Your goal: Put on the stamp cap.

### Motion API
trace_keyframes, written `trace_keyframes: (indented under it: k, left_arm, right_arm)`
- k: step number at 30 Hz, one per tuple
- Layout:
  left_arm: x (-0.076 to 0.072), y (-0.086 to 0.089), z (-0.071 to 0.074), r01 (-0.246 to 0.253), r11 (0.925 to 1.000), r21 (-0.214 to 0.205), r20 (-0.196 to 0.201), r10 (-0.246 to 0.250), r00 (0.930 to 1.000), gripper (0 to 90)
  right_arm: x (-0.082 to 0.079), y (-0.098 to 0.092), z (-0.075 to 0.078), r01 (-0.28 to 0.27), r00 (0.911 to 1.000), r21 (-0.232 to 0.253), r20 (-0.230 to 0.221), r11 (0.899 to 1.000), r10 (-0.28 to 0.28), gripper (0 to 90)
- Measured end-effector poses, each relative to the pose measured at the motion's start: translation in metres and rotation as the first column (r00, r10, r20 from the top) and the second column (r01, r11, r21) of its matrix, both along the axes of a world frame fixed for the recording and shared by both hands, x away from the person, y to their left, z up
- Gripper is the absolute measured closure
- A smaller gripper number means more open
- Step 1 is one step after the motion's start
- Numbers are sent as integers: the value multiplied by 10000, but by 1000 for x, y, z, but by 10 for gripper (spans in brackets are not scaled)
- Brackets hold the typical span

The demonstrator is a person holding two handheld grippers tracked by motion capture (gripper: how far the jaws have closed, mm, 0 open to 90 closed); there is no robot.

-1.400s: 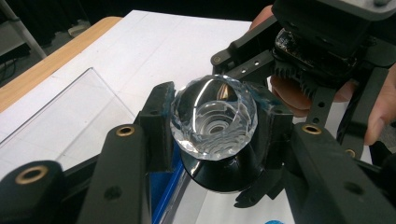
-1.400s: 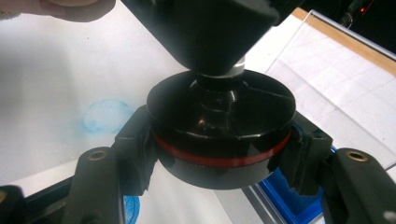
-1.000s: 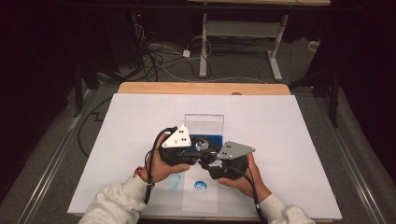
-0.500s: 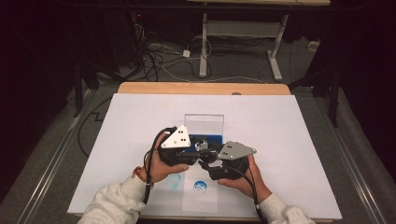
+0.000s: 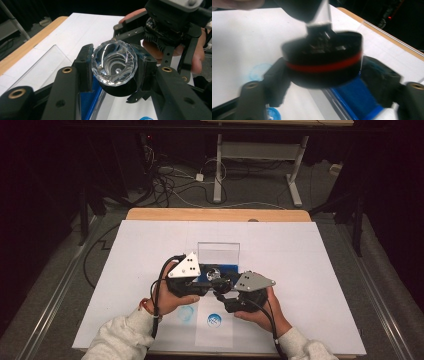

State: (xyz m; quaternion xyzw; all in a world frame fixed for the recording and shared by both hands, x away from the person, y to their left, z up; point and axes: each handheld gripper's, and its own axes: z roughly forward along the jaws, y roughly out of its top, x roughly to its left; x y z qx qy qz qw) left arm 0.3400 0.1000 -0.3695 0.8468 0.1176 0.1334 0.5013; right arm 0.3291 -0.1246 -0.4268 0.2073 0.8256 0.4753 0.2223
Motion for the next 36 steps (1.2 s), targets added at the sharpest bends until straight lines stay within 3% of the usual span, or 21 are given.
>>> trace_keyframes:
  k: [2,7,9,14,19,25,36]
  left_arm:
    - [0,0,0,-37,10000,53,-14,37,10000,551]
    - [0,2,1,-116,9999,-20,13,116,9999,551]
    - [1,5,3,-284,9994,-178,21,285,9996,551]
    - [2,12,5,-496,9987,-86,138,497,9987,551]
    - [2,14,6,-564,9984,1,199,563,9982,551]
    - [2,20,8,-767,9970,120,311,763,9966,551]
    - [5,30,11,-1109,9934,276,453,1096,9929,551]
  right_arm:
    - [2,-3,0,32,9999,238,-131,9997,-29,256]
    - [1,-6,0,105,9999,118,-57,9999,-105,258]
    - [1,-7,-1,100,9999,-150,-61,9998,-101,253]
    - [1,-9,-8,113,9999,-714,-54,9974,-117,249]
    - [-1,-15,-4,246,9997,-456,36,9987,-245,252]
    - [-5,-27,-2,468,9988,-541,159,9974,-460,261]
    - [-15,-56,3,1392,9889,-526,601,9889,-1360,258]
